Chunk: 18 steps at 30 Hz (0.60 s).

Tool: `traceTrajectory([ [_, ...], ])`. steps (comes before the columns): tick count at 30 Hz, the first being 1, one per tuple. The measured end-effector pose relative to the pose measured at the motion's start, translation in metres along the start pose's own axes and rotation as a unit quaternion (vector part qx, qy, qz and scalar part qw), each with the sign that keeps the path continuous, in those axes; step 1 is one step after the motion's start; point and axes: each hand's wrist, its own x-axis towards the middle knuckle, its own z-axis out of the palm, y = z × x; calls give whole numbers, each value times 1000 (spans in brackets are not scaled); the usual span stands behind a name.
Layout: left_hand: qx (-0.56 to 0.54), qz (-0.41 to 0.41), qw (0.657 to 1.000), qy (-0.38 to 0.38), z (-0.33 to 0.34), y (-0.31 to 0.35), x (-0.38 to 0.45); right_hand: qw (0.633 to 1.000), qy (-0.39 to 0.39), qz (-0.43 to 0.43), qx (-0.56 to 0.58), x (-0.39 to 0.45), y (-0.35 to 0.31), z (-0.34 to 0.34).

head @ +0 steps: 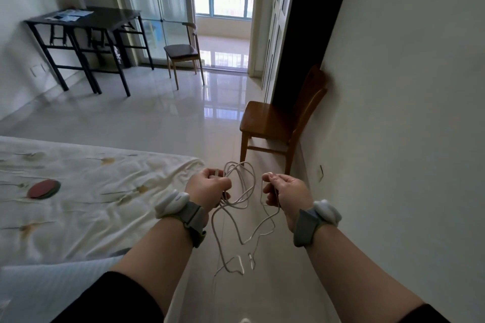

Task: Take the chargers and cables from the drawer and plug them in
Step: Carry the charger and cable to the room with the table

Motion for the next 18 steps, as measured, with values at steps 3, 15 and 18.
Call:
traceTrajectory([
  [3, -2, -15, 1000, -3, 9, 14, 24, 1000, -14, -15, -14, 21, -16, 0],
  [15, -27, -20, 999, 18, 55, 73, 178, 998, -36, -25, -52, 188, -71, 8],
  [18, -25, -20, 999, 10, 59, 91, 227, 998, -27, -21, -50, 239, -83, 19],
])
